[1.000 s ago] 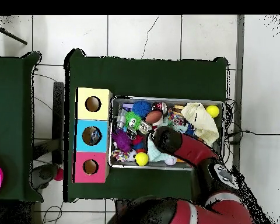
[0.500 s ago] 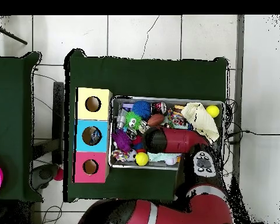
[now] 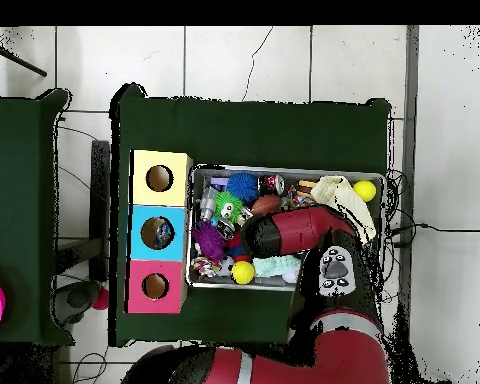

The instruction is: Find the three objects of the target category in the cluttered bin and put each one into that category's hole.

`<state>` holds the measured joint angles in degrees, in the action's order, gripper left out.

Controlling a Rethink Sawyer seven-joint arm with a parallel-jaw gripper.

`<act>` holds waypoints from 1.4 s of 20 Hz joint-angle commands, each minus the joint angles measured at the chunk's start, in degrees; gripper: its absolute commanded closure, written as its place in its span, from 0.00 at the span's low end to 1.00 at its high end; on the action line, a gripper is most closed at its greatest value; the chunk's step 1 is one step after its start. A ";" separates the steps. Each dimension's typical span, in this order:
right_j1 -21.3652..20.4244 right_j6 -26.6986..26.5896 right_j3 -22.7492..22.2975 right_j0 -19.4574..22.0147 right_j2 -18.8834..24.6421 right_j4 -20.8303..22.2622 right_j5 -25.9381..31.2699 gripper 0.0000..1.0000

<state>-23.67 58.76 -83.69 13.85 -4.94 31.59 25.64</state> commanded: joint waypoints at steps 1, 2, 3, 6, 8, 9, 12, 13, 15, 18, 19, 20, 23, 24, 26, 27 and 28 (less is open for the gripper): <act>-3.26 -16.81 5.51 3.23 7.77 7.22 6.73 1.00; -3.58 -17.18 5.48 3.76 8.21 7.76 6.98 1.00; -3.70 -17.65 5.65 4.51 8.65 8.42 7.05 1.00; -4.04 -18.50 5.71 5.88 10.13 10.33 7.28 1.00; -4.28 -19.25 5.42 6.62 11.19 11.39 7.75 1.00; -4.43 -19.31 5.31 6.84 11.59 11.85 7.93 1.00; -4.85 -16.91 5.30 7.11 12.33 12.01 8.55 1.00; -4.98 -15.67 5.35 7.14 12.51 11.86 8.77 1.00; -5.18 -13.18 4.96 7.59 13.06 11.55 7.91 1.00; -5.32 -11.02 4.24 8.61 14.22 10.55 7.50 0.00; -5.25 -12.91 4.19 8.97 15.25 10.89 8.23 0.00; -5.21 -13.33 4.18 8.75 15.20 10.98 9.38 0.00; -5.38 -12.59 2.32 9.81 16.05 7.76 14.52 0.00; -5.55 -12.66 1.92 9.85 16.21 7.35 15.91 0.00; -5.89 -13.78 1.65 10.06 16.85 6.78 19.14 0.00; -5.93 -14.09 1.51 10.28 17.38 6.40 20.48 0.00; -5.97 -14.39 1.37 10.50 17.92 6.02 21.82 0.00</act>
<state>-29.61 57.96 -82.54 22.54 6.59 39.10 34.90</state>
